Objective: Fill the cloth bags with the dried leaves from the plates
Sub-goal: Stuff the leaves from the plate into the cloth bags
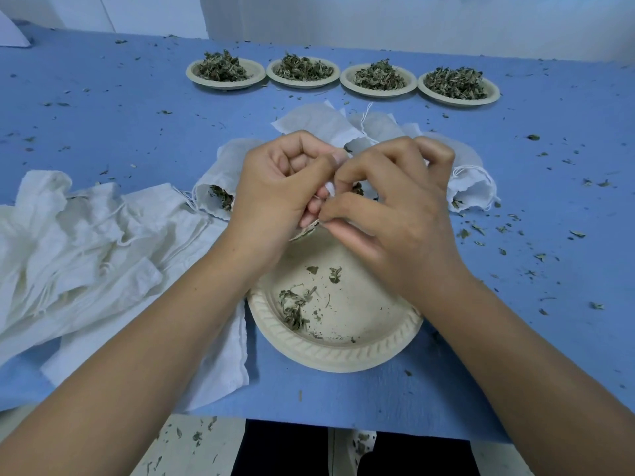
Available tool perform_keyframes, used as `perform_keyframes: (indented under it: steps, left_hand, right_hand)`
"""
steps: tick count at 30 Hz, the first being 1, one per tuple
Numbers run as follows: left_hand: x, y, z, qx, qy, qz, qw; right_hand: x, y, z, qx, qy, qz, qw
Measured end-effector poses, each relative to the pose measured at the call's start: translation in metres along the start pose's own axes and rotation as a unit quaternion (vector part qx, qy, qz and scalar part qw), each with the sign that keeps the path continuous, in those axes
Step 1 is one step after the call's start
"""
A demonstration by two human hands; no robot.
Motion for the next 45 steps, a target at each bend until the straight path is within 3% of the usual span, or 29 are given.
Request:
perform_keyframes:
  steps: [4,6,9,13,16,21,25,27,30,31,33,35,36,38,41,42,45]
  left_hand:
    - [-0.007,0.0,0.003,0.005,-0.036,0.001,0.999]
    - [-0.008,-0.001,0.003,0.013,-0.036,0.005,0.999]
    - [-0.006,-0.002,0.002,0.022,-0.026,0.011,0.999]
    - [-0.002,-0.006,-0.001,0.046,-0.009,0.02,0.999]
    - [-0.001,-0.009,-0.003,0.065,-0.004,0.032,0.997]
    - [-0.004,-0.016,-0.005,0.092,-0.022,0.044,0.995]
    - [0.0,-0.021,-0.009,0.125,-0.004,0.064,0.99]
    - [0.001,-0.021,-0.009,0.132,-0.009,0.072,0.989]
    - [-0.009,-0.022,-0.006,0.129,-0.052,0.067,0.988]
    - [-0.013,-0.022,-0.004,0.125,-0.071,0.062,0.988]
    - [-0.019,-0.023,-0.003,0.12,-0.103,0.06,0.986]
    - [-0.021,-0.022,-0.002,0.117,-0.114,0.06,0.985]
    - [-0.021,-0.022,-0.002,0.118,-0.112,0.06,0.985]
    - [-0.02,-0.023,-0.003,0.121,-0.108,0.059,0.985]
    - [-0.019,-0.023,-0.003,0.125,-0.107,0.062,0.984]
    - [-0.019,-0.023,-0.003,0.125,-0.105,0.064,0.984]
    - [-0.018,-0.023,-0.004,0.124,-0.103,0.068,0.985]
  right_hand:
    - [-0.01,-0.005,0.002,0.055,-0.001,0.102,0.993]
    - [-0.022,-0.015,0.002,0.116,-0.041,0.147,0.982]
    - [-0.034,-0.035,0.0,0.197,-0.095,0.08,0.972]
    - [-0.016,-0.034,0.0,0.161,0.0,-0.048,0.986]
    - [0.005,-0.023,-0.005,0.118,0.098,-0.022,0.988]
    - [-0.007,-0.025,-0.001,0.146,0.061,0.049,0.986]
    - [0.015,-0.009,-0.008,0.108,0.171,0.084,0.976]
    - [0.01,-0.019,-0.007,0.18,0.14,0.16,0.961]
    - [-0.014,-0.05,-0.006,0.317,0.014,0.265,0.911]
    - [-0.013,-0.057,-0.01,0.346,0.029,0.263,0.9]
    - [0.009,-0.059,-0.022,0.373,0.165,0.189,0.893]
    - [0.036,-0.046,-0.042,0.302,0.349,0.101,0.882]
    - [0.042,-0.037,-0.048,0.263,0.397,0.084,0.875]
    - [0.047,-0.019,-0.053,0.25,0.438,0.154,0.85]
    - [0.044,0.007,-0.055,0.321,0.484,0.346,0.737]
    - [0.043,0.008,-0.054,0.333,0.476,0.364,0.728]
    - [0.044,-0.004,-0.05,0.301,0.447,0.302,0.786]
Point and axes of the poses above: each hand's wrist, its own z-axis towards the middle knuckle, its own x-axis out of the palm, y = z × x, the point moved 8 cm from there along z, towards the middle knuckle, and after that the axes turned 9 degrees about -y, right-handed, at the moved point
